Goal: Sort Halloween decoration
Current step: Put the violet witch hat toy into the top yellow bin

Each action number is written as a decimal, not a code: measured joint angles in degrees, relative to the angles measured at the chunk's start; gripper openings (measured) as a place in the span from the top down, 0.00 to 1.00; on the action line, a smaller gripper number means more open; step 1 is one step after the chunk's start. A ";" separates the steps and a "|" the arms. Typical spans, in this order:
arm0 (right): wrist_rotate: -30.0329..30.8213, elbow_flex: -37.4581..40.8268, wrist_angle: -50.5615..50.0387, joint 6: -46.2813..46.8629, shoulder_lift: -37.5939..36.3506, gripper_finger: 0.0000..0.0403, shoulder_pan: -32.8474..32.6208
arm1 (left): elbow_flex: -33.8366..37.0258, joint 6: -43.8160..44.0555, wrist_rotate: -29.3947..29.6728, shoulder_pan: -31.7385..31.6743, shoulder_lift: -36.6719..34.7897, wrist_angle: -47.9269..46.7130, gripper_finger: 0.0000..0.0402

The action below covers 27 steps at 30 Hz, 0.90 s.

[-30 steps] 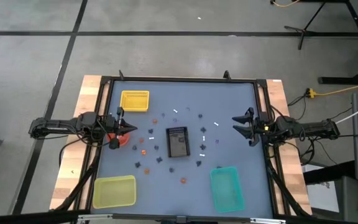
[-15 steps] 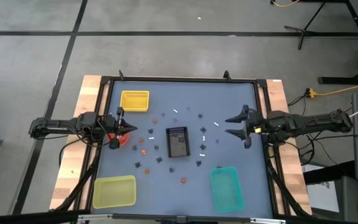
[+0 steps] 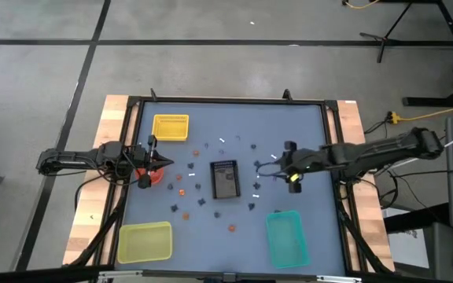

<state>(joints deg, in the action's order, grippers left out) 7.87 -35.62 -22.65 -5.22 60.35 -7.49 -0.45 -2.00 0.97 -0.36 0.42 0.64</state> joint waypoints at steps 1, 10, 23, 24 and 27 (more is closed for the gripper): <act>-0.02 -0.02 -0.02 -0.89 1.58 0.47 0.00 | 0.00 0.00 0.02 0.00 0.00 0.00 1.00; -0.02 -0.02 -0.75 -4.26 12.44 0.47 0.00 | 0.02 0.00 0.00 0.00 0.00 0.00 1.00; -1.03 -0.02 -1.19 -4.29 17.26 0.47 0.00 | 0.02 0.00 0.00 0.00 0.00 0.00 1.00; -1.69 -0.02 -1.28 -4.30 17.67 0.47 0.00 | 0.01 0.00 0.01 0.01 -0.01 0.00 1.00; -2.57 -0.02 -1.08 -4.30 19.08 0.47 0.00 | 0.00 0.00 0.01 0.01 0.00 0.00 1.00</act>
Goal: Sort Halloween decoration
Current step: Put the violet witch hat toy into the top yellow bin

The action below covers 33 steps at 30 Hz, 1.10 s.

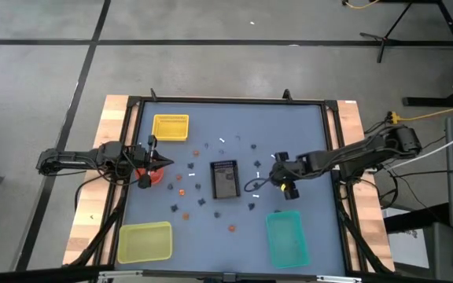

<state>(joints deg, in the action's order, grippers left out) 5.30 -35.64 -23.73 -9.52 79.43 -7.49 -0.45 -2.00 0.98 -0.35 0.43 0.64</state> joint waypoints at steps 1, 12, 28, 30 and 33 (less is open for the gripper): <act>0.05 0.00 0.09 0.00 0.39 0.47 -0.02 | 0.01 0.00 0.01 0.00 -0.01 0.00 1.00; 0.63 0.00 0.29 0.00 1.61 0.47 0.00 | 0.01 0.00 0.00 0.00 0.00 0.00 1.00; 0.66 0.02 0.39 0.00 1.61 0.65 0.00 | 0.02 0.00 0.00 0.01 0.00 0.00 1.00; 0.66 0.02 1.07 0.00 1.61 0.68 0.00 | 0.02 0.00 0.01 -0.01 -0.02 0.00 1.00; 0.68 0.02 1.90 0.00 1.61 0.70 0.00 | 0.01 0.00 0.00 0.00 -0.01 0.00 1.00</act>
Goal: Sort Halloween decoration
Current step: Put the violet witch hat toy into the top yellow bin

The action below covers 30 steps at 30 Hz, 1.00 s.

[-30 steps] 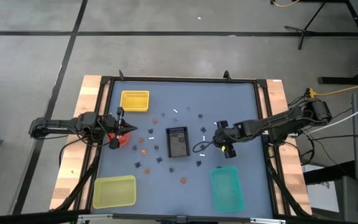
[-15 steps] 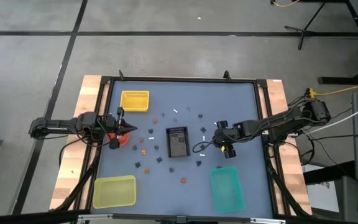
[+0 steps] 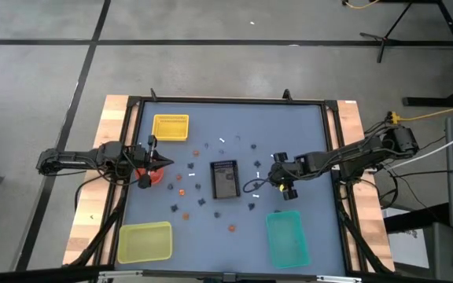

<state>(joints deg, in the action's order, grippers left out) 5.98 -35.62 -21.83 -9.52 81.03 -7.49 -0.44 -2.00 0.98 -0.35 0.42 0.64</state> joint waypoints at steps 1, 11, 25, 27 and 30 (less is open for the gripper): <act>0.00 0.00 0.17 0.00 0.00 0.71 0.00 | -0.01 0.00 0.01 0.00 0.01 0.00 1.00; 0.00 0.00 0.24 0.00 0.00 0.71 0.00 | 0.00 0.00 0.00 0.00 0.00 0.00 1.00; 1.03 0.00 -1.43 0.01 1.77 0.71 0.00 | 0.02 0.00 0.00 -0.01 0.01 0.00 1.00; 1.01 -0.09 -1.33 0.02 2.21 0.71 0.01 | 0.01 0.00 -0.01 -0.01 0.01 0.00 1.00; 0.96 -0.11 -1.15 0.00 2.25 0.71 0.00 | -0.01 0.00 0.00 0.00 0.00 0.00 1.00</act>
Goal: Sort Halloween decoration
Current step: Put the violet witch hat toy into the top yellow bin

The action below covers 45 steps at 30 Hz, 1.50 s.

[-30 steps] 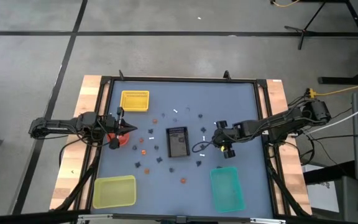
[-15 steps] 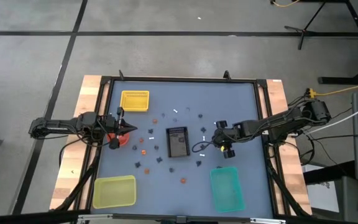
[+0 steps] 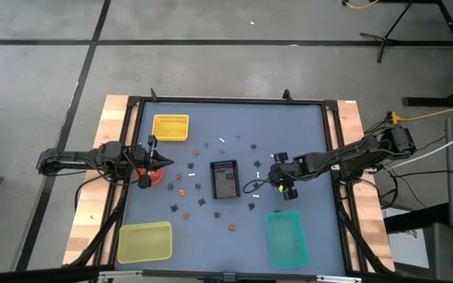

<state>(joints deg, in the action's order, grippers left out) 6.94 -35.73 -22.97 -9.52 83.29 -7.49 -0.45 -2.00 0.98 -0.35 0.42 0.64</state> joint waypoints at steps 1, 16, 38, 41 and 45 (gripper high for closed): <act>0.00 0.02 0.12 0.00 0.02 0.71 0.01 | 0.00 0.00 0.02 -0.01 -0.01 0.00 1.00; -0.04 0.09 0.43 0.00 0.11 0.71 0.00 | 0.01 0.00 0.00 -0.01 0.01 0.00 1.00; -0.31 0.11 0.52 0.20 0.15 0.78 0.00 | 0.01 -0.01 0.00 -0.01 0.00 0.00 1.00; -0.33 0.11 0.60 0.22 0.15 0.86 0.00 | 0.01 0.00 0.00 -0.01 0.01 0.00 1.00; -0.26 0.11 0.89 0.22 0.15 0.92 0.00 | 0.00 0.00 0.00 -0.01 0.01 0.00 1.00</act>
<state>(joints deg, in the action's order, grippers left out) 6.68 -35.62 -22.09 -9.30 83.44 -7.49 -0.45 -2.00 0.97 -0.36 0.43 0.64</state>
